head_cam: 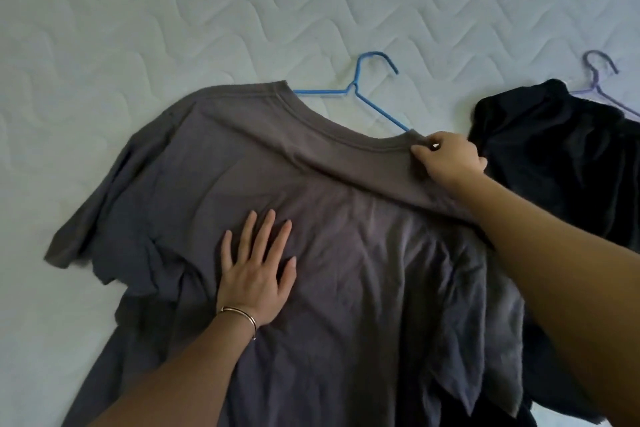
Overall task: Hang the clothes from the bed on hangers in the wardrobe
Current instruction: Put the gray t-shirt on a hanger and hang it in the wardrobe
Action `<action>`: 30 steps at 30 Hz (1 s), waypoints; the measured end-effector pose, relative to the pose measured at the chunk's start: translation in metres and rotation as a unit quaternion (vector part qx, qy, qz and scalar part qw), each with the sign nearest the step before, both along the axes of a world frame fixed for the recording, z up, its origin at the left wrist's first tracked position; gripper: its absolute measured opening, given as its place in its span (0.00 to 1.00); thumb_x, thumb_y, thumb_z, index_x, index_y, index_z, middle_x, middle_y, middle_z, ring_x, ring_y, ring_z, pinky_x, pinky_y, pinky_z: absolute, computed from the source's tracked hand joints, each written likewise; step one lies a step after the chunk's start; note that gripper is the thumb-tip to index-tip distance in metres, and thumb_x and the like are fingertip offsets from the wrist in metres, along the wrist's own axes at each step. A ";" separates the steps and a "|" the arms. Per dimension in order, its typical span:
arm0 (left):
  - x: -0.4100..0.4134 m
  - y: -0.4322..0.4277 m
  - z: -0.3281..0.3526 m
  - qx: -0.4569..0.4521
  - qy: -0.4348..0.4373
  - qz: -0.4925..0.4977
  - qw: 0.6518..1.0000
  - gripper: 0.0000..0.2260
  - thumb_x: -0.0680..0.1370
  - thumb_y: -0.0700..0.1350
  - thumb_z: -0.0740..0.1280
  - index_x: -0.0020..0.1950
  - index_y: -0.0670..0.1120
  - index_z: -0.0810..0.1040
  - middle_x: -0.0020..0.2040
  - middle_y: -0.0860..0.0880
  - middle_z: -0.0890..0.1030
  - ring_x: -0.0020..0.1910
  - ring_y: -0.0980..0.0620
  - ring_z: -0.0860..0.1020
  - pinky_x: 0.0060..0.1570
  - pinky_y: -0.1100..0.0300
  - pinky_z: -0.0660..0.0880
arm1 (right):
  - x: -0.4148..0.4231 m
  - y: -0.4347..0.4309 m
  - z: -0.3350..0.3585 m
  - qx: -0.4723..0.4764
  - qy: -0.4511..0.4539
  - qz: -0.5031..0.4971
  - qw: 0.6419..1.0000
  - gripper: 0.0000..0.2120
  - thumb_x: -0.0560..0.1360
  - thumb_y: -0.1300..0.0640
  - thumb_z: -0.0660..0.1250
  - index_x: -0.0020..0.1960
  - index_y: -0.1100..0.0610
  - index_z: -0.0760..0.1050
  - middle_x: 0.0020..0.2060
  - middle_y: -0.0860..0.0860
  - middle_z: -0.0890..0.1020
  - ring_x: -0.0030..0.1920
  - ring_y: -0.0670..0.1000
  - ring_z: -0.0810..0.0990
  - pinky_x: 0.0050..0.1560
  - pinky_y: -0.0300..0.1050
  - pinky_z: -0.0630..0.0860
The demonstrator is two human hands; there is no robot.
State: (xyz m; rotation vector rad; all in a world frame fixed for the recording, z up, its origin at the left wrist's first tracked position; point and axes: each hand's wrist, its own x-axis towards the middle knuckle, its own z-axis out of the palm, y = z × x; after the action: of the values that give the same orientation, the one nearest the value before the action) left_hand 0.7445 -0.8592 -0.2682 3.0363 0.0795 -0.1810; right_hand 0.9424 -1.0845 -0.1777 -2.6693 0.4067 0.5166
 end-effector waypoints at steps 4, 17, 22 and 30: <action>0.000 -0.003 0.012 -0.029 0.038 0.015 0.999 0.25 0.73 0.57 0.53 0.69 0.52 0.64 0.71 0.47 0.69 0.71 0.45 0.63 0.66 0.43 0.55 | -0.031 -0.004 0.038 0.086 -0.053 0.024 0.995 0.13 0.75 0.52 0.65 0.55 0.57 0.79 0.49 0.54 0.80 0.53 0.55 0.77 0.50 0.40 0.68; -0.049 -0.005 0.307 -0.604 0.059 0.210 0.766 0.08 0.78 0.51 0.60 0.45 0.51 0.77 0.47 0.49 0.79 0.48 0.51 0.77 0.52 0.57 0.73 | -0.238 0.075 0.254 0.256 -0.107 0.088 0.957 0.10 0.76 0.56 0.63 0.47 0.60 0.82 0.42 0.55 0.84 0.44 0.51 0.79 0.43 0.40 0.69; -0.102 0.011 0.408 -0.539 -0.033 0.218 0.813 0.13 0.73 0.37 0.63 0.28 0.47 0.70 0.23 0.50 0.73 0.31 0.51 0.71 0.37 0.59 0.68 | -0.328 0.115 0.331 0.272 -0.143 0.242 0.920 0.11 0.77 0.58 0.61 0.51 0.60 0.80 0.49 0.56 0.84 0.52 0.54 0.79 0.47 0.40 0.67; -0.262 0.116 0.528 -0.425 -0.074 0.204 0.879 0.10 0.77 0.39 0.61 0.37 0.49 0.77 0.38 0.50 0.78 0.39 0.56 0.74 0.43 0.63 0.70 | -0.378 0.168 0.424 0.271 -0.154 0.445 0.840 0.12 0.77 0.56 0.63 0.58 0.57 0.79 0.55 0.54 0.82 0.55 0.51 0.79 0.56 0.40 0.71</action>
State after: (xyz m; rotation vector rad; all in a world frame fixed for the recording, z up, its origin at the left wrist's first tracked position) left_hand 0.4823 -0.7428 0.2599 2.0827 0.4801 0.0492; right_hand 0.5645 -0.9161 0.2460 -2.1619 -0.9826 0.3461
